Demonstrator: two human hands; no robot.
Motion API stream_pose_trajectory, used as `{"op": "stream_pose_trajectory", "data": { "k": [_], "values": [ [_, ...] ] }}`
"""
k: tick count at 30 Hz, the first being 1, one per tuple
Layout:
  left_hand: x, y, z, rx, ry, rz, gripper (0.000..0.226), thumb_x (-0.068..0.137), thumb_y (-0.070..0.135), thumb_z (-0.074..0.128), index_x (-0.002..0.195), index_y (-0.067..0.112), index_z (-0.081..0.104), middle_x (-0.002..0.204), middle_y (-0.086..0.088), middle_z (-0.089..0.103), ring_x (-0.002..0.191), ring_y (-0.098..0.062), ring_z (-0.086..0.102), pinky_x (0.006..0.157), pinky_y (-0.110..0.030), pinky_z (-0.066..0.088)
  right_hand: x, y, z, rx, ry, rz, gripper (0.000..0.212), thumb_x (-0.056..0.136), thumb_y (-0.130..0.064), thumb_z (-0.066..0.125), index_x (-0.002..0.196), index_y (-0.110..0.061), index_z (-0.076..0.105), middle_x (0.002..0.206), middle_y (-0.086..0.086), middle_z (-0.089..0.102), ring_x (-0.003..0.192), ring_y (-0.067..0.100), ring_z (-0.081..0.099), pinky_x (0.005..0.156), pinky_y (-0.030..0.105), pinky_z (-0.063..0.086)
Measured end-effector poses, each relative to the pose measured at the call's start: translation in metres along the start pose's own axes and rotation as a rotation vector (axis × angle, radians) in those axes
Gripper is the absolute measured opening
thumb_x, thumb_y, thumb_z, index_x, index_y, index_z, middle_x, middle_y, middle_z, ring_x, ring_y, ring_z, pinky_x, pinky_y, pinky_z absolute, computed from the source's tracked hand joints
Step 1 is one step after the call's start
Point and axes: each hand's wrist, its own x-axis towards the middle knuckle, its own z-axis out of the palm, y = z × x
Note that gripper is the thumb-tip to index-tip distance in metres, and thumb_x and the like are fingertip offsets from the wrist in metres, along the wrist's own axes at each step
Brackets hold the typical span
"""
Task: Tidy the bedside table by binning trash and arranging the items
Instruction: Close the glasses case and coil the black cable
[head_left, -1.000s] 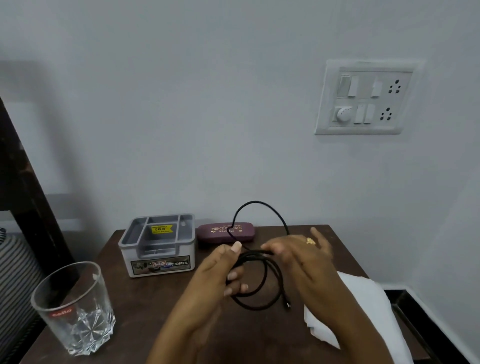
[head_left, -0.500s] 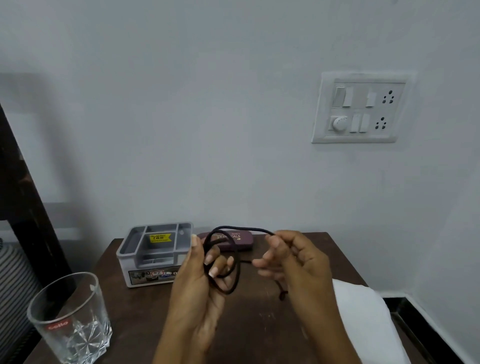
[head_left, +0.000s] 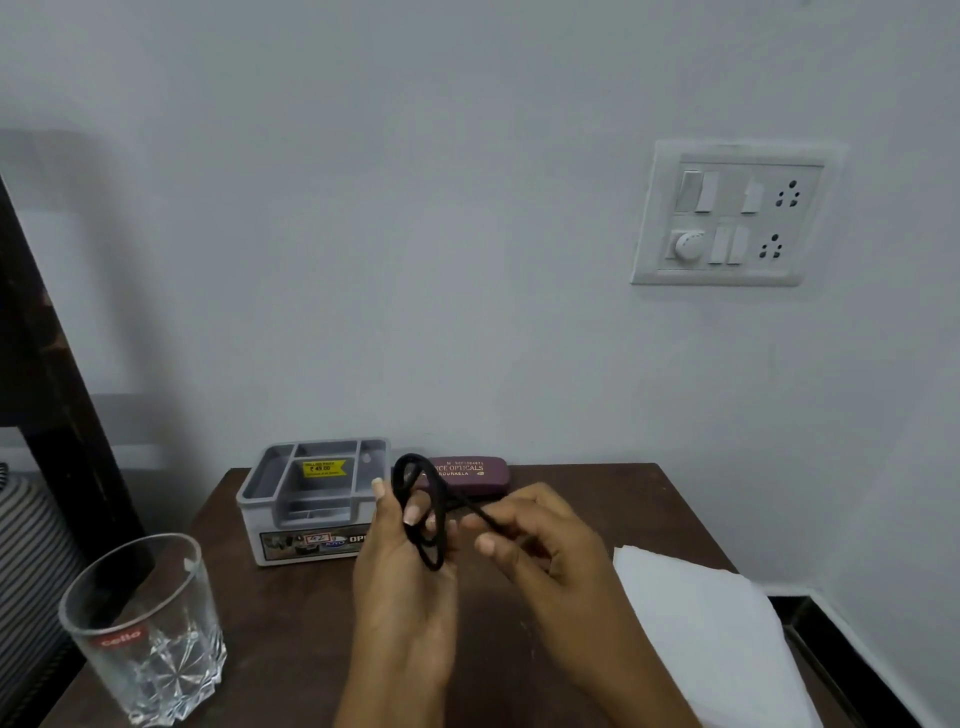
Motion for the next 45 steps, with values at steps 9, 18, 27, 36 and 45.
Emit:
{"op": "stream_pose_trajectory", "data": {
  "k": [9, 18, 27, 36, 45],
  "values": [
    [-0.009, 0.006, 0.000, 0.474, -0.083, 0.183, 0.027, 0.093, 0.037, 0.044, 0.091, 0.022, 0.067, 0.060, 0.006, 0.045, 0.043, -0.006, 0.035, 0.042, -0.019, 0.028, 0.001, -0.005, -0.005, 0.145, 0.268, 0.074, 0.012, 0.088, -0.024, 0.058, 0.085, -0.029, 0.070, 0.076, -0.006, 0.068, 0.055, 0.004, 0.055, 0.052, 0.011, 0.041],
    [-0.012, 0.006, 0.003, 0.654, -0.075, 0.372, 0.011, 0.080, 0.034, 0.063, 0.076, 0.025, 0.068, 0.059, 0.007, 0.057, 0.044, -0.007, 0.041, 0.041, -0.019, 0.037, -0.001, -0.012, -0.011, 0.256, 0.007, 0.271, 0.025, 0.093, -0.032, 0.049, 0.097, -0.037, 0.073, 0.087, -0.010, 0.073, 0.063, -0.004, 0.054, 0.056, 0.007, 0.041],
    [-0.016, 0.007, 0.006, 0.647, -0.102, 0.305, 0.029, 0.075, 0.044, 0.060, 0.073, 0.016, 0.067, 0.058, 0.007, 0.061, 0.047, -0.004, 0.044, 0.040, -0.015, 0.033, -0.002, 0.006, 0.002, -0.403, 0.100, -0.107, 0.028, 0.092, -0.033, 0.047, 0.118, -0.035, 0.057, 0.108, -0.017, 0.063, 0.092, 0.000, 0.060, 0.074, 0.014, 0.048],
    [-0.015, 0.014, 0.004, 0.208, -0.471, -0.142, 0.051, 0.073, 0.020, 0.072, 0.120, 0.009, 0.054, 0.095, -0.012, 0.071, 0.067, -0.015, 0.069, 0.064, -0.025, 0.057, -0.003, 0.018, 0.004, -0.446, 0.353, 0.024, 0.026, 0.096, -0.042, 0.033, 0.104, -0.029, 0.054, 0.077, -0.007, 0.065, 0.067, 0.010, 0.062, 0.058, 0.031, 0.050],
    [-0.021, 0.008, 0.006, 0.366, -0.522, -0.103, 0.037, 0.086, 0.021, 0.046, 0.117, 0.002, 0.051, 0.101, -0.014, 0.072, 0.080, -0.019, 0.070, 0.077, -0.037, 0.057, 0.000, 0.015, 0.001, -0.145, 0.438, 0.147, 0.019, 0.097, -0.022, 0.044, 0.098, -0.034, 0.058, 0.086, -0.015, 0.066, 0.072, 0.005, 0.064, 0.063, 0.032, 0.055]
  ]
}}
